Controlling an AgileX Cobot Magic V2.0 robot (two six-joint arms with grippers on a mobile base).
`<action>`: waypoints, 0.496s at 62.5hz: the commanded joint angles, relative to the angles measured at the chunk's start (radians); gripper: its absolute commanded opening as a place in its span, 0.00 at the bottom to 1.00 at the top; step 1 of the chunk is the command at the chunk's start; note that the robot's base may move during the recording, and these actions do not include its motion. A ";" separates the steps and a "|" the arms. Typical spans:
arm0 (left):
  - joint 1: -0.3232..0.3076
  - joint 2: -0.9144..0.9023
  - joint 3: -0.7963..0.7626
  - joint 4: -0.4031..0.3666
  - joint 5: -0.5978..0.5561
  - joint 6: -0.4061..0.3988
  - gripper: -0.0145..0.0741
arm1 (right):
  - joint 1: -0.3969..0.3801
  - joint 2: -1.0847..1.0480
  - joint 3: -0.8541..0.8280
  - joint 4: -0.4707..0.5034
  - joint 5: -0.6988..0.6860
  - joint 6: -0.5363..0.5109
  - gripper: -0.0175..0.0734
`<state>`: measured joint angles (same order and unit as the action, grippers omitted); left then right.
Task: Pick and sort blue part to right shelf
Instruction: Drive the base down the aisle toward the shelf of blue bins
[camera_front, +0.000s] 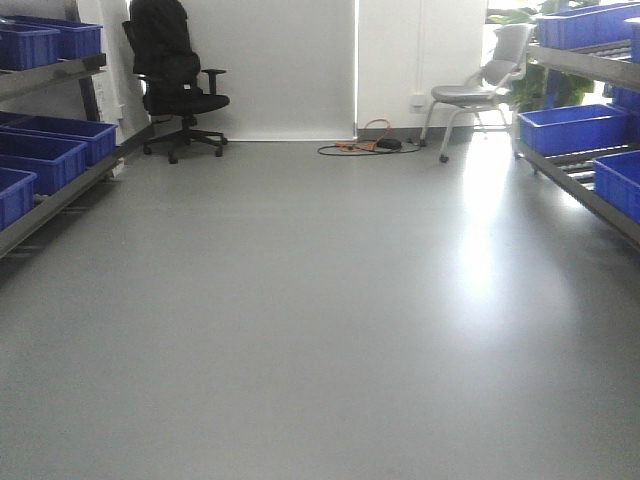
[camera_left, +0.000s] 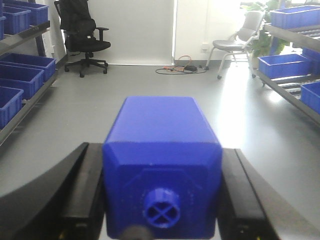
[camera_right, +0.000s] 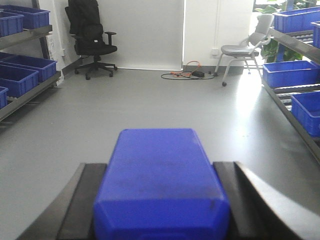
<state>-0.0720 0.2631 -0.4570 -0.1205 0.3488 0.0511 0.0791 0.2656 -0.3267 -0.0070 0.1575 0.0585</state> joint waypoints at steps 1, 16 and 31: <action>0.001 0.014 -0.030 -0.003 -0.088 0.001 0.60 | -0.004 0.007 -0.030 -0.011 -0.094 -0.011 0.64; 0.001 0.014 -0.030 -0.003 -0.088 0.001 0.60 | -0.004 0.007 -0.030 -0.011 -0.094 -0.011 0.64; 0.001 0.014 -0.030 -0.003 -0.088 0.001 0.60 | -0.004 0.007 -0.030 -0.011 -0.094 -0.011 0.64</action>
<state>-0.0720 0.2631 -0.4570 -0.1205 0.3488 0.0511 0.0791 0.2656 -0.3267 -0.0070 0.1575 0.0585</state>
